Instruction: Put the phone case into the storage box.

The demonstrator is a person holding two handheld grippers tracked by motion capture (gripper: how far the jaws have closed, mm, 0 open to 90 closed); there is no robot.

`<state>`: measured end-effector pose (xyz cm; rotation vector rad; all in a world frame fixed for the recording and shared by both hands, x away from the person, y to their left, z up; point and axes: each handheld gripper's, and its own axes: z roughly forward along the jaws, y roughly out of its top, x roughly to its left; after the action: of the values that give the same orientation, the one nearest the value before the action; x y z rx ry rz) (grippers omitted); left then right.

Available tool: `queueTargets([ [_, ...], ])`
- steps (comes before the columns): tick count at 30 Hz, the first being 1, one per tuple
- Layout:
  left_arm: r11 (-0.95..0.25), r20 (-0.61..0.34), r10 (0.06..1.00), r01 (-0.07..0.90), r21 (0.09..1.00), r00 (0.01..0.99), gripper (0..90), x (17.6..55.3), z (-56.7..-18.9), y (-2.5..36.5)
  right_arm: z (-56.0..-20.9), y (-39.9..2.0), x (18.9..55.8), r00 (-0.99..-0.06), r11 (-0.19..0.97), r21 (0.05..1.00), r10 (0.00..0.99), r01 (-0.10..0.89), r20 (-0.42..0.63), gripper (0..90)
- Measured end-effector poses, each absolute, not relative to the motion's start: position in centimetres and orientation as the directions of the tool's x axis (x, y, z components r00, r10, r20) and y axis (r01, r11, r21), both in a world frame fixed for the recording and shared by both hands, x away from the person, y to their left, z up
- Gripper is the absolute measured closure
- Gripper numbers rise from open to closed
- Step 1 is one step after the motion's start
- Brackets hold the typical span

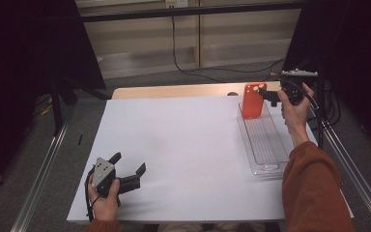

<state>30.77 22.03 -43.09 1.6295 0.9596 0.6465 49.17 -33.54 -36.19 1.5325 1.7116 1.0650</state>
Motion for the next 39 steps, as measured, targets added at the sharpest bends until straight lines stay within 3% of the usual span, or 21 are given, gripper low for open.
queueTargets([
  [8,-0.087,-0.063,0.845,0.253,0.964,0.531,2.7,30.6,-43.0,22.1,-36.4,-33.3,48.2,-0.190,0.002,0.877,0.976,0.481,0.102,6.7],
  [20,-0.080,-0.062,0.850,0.246,0.966,0.523,2.7,30.4,-42.9,22.3,-36.9,-32.7,46.8,-0.169,0.055,0.895,0.985,0.442,0.022,5.3],
  [30,-0.081,-0.061,0.851,0.244,0.966,0.522,2.7,30.4,-42.9,22.3,-36.8,-32.7,45.7,-0.180,0.024,0.923,0.982,0.384,0.050,0.1],
  [39,-0.077,-0.063,0.852,0.243,0.967,0.520,2.6,30.3,-42.9,22.3,-36.7,-32.9,44.7,-0.189,0.000,0.933,0.979,0.359,0.073,2.1],
])
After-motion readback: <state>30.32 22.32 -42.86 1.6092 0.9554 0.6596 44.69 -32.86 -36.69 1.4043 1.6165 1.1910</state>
